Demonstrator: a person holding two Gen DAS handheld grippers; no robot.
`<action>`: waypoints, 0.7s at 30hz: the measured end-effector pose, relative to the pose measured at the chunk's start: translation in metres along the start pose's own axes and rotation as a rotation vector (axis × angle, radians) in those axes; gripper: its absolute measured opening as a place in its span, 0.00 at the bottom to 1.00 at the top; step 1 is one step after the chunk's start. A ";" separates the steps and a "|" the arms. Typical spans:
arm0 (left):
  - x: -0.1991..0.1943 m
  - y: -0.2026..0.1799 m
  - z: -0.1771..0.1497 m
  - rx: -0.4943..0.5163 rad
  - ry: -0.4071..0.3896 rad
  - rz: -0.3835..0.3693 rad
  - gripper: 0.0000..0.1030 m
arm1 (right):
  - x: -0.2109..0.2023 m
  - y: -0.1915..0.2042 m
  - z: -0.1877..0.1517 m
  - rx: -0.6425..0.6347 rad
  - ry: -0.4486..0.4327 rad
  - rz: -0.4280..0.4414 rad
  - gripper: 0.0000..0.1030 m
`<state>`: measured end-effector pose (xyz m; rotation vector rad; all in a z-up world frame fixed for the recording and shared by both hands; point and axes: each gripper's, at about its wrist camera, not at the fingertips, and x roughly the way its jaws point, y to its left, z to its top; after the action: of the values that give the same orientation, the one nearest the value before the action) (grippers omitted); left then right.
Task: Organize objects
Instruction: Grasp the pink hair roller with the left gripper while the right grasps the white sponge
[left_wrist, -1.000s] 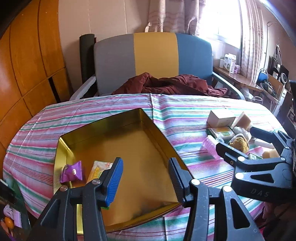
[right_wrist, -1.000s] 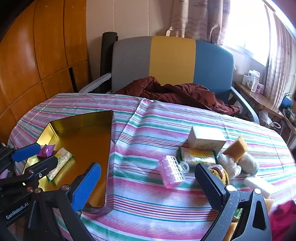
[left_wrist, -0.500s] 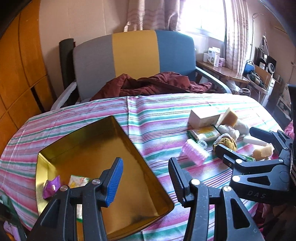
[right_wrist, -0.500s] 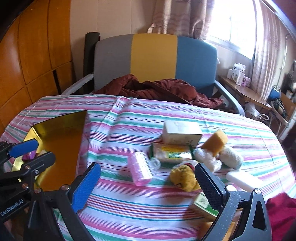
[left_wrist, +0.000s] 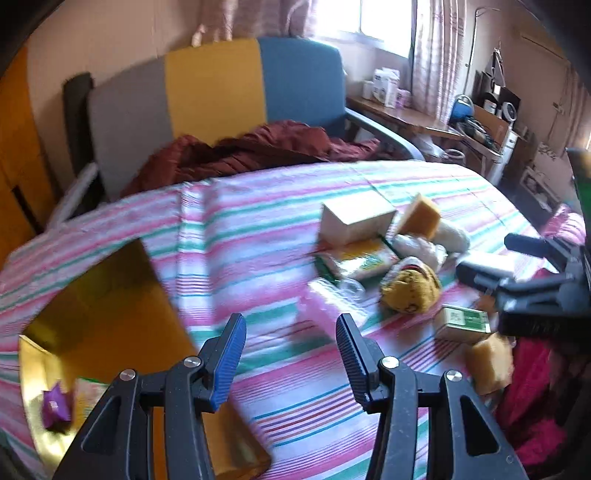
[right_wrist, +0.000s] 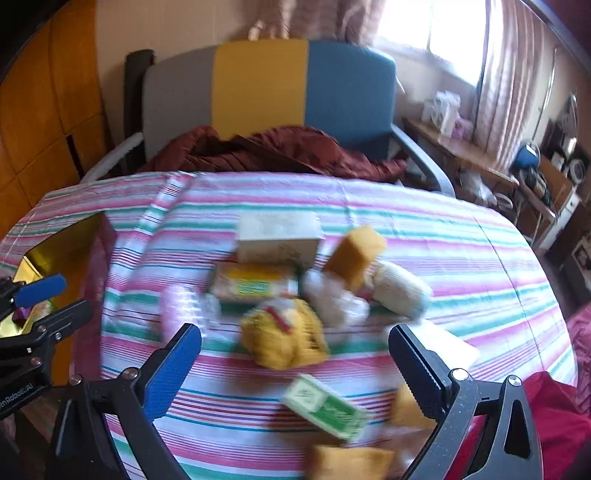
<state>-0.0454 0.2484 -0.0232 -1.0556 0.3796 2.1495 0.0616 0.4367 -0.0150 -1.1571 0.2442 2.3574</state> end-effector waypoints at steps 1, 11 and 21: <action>0.004 -0.003 0.001 0.000 0.013 -0.031 0.50 | 0.003 -0.014 0.002 -0.001 0.023 -0.004 0.99; 0.032 -0.007 0.004 -0.081 0.092 -0.162 0.51 | 0.058 -0.110 -0.003 -0.063 0.301 0.048 0.99; 0.068 0.007 0.007 -0.212 0.192 -0.208 0.52 | 0.099 -0.119 0.003 -0.112 0.397 0.060 0.99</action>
<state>-0.0831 0.2789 -0.0718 -1.3647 0.1229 1.9393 0.0686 0.5751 -0.0837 -1.6908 0.2868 2.1957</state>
